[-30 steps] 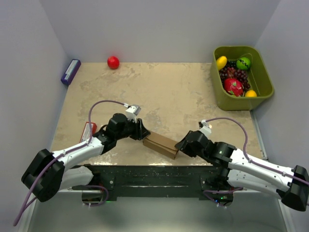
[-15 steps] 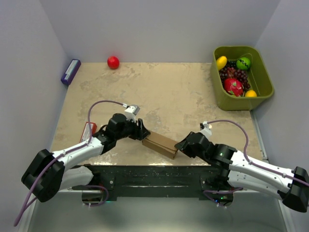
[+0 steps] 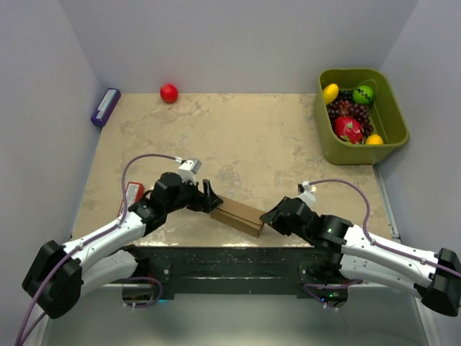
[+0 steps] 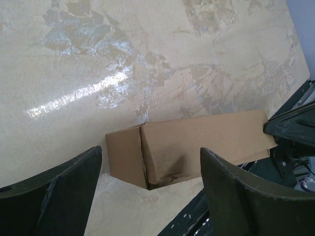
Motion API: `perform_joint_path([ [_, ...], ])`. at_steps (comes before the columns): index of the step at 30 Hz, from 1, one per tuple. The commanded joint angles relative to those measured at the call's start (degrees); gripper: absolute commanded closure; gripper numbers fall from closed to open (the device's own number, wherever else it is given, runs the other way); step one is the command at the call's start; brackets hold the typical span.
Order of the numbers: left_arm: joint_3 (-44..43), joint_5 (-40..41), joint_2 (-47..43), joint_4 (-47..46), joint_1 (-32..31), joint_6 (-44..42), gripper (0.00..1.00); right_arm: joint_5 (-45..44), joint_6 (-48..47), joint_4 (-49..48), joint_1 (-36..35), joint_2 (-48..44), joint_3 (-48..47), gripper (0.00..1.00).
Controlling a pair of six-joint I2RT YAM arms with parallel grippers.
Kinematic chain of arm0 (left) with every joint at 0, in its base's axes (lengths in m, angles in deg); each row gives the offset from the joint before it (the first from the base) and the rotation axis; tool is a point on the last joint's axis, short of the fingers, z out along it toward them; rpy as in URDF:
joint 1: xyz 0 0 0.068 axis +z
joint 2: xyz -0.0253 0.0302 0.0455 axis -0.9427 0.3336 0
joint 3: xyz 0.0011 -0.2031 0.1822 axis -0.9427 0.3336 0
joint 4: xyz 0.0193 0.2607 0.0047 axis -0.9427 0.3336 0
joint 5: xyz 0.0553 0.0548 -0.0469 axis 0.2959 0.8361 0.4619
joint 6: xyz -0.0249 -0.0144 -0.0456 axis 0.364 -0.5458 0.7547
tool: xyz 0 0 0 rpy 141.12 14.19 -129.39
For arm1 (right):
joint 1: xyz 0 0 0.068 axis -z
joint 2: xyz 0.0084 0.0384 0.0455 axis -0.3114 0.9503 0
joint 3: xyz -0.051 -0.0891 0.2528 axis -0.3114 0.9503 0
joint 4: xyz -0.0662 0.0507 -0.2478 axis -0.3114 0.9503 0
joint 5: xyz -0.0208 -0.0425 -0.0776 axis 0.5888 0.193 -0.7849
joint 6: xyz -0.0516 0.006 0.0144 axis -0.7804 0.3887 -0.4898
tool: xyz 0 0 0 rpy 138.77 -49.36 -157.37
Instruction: Fold the paper box
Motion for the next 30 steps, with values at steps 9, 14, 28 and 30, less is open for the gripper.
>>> perform_joint_path([
  [9, 4.62, -6.22, -2.01, -4.4, 4.92, 3.58, 0.3, 0.3, -1.41, 12.59, -0.61, 2.61, 2.28, 0.96],
  [14, 6.46, -7.55, -0.43, -5.99, 5.35, 4.46, 0.52, -0.05, -1.41, 12.94, -0.69, 2.43, 2.19, 0.97],
  [28, 12.98, -11.5, 1.42, -11.26, 5.53, 4.57, 0.82, -3.47, -2.63, 14.09, -0.69, -1.0, -0.35, 0.95],
  [30, 11.66, -11.5, 1.51, -9.42, 5.44, 3.33, 0.83, -4.18, -3.6, 13.56, -0.61, -0.91, -1.66, 0.91],
])
